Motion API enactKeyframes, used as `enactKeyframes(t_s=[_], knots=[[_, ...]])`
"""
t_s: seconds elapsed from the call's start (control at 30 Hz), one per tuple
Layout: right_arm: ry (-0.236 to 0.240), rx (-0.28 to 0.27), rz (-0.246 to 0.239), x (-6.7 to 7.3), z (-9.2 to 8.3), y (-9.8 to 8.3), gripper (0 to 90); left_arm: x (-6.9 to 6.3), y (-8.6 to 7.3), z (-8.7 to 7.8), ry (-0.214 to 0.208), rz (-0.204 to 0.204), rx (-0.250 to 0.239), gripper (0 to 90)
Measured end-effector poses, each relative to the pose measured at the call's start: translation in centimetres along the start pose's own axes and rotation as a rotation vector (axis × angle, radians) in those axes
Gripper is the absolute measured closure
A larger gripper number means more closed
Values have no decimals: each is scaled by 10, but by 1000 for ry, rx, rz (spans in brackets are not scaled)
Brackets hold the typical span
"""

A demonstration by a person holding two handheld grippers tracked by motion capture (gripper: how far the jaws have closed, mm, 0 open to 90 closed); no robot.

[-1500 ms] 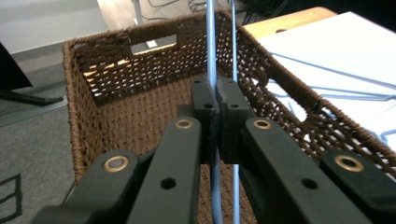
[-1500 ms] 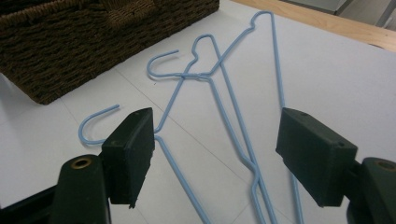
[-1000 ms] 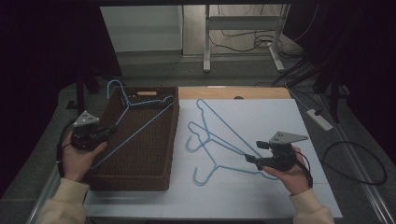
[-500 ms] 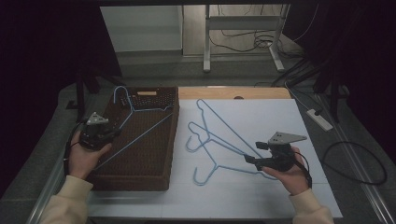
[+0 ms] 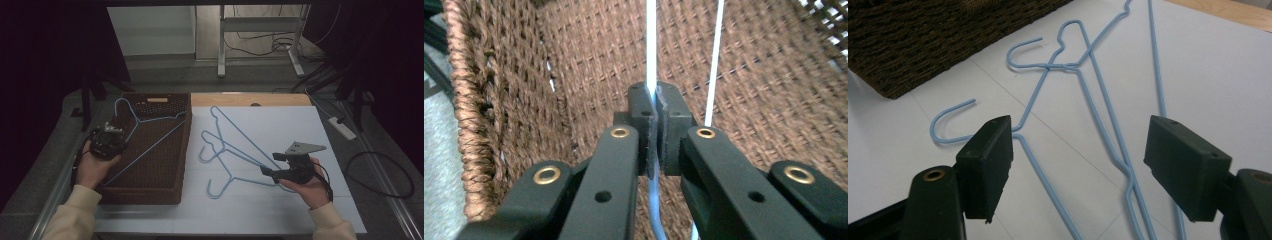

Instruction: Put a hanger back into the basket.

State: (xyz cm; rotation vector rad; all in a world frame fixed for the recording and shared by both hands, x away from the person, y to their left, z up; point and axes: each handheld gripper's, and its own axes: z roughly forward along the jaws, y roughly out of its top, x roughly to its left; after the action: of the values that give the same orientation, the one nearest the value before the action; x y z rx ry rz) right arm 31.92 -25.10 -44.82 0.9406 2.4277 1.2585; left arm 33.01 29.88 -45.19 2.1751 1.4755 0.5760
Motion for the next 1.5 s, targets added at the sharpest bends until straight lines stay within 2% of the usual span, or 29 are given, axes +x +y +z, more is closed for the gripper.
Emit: enactKeyframes(t_s=[0.27, 0.47, 0.7, 0.8, 0.83, 0.93, 1.0, 1.03, 1.07, 1.13, 1.17, 1.2, 1.23, 1.3, 1.33, 1.4, 1.43, 1.5], knots=[[0, 8, -3, 0, 2, -1, 281, 3, 3, 13, 18, -19, 96, 868], [3, 13, -2, 0, 3, -1, 281, 8, 5, 20, 47, -37, 134, 868], [3, 15, -3, 0, 3, -2, 280, 7, 6, 23, 70, -23, 155, 829], [4, 14, -3, 0, 3, -2, 280, 7, 6, 21, 87, -24, 131, 724], [4, 14, -3, 0, 3, -2, 280, 7, 6, 18, 93, -24, 115, 724], [2, 12, 0, -1, 2, -2, 280, 6, 7, 9, 76, -40, 50, 570], [2, 11, 0, -1, 2, -2, 279, 4, 6, 0, 53, -43, -4, 507], [2, 11, 0, -1, 2, -2, 279, 4, 6, 0, 53, -43, -4, 482], [2, 11, 0, -1, 2, -2, 279, 3, 5, -10, 17, -45, -54, 482], [0, 10, -1, -1, 1, -2, 279, 0, 4, -20, -19, -43, -102, 418], [-1, 10, 0, -1, 1, -2, 279, -4, 3, -31, -67, -44, -161, 410], [-3, 9, 1, -2, 1, -2, 278, -4, 3, -31, -67, -44, -161, 401], [-3, 8, 2, -2, 0, -2, 278, -9, 1, -40, -98, -38, -205, 396], [-4, 7, 2, -2, 0, -2, 278, -11, 1, -43, -110, -34, -224, 389], [-5, 5, 6, -2, 0, -2, 278, -16, -1, -50, -130, -25, -261, 389], [-8, 4, 6, -3, -1, -3, 278, -24, -3, -56, -150, -6, -300, 383], [-10, 4, 6, -3, -1, -3, 278, -31, -4, -60, -180, 1, -331, 379], [-10, 4, 6, -4, -1, -4, 278, -38, -6, -63, -208, 13, -356, 377]])
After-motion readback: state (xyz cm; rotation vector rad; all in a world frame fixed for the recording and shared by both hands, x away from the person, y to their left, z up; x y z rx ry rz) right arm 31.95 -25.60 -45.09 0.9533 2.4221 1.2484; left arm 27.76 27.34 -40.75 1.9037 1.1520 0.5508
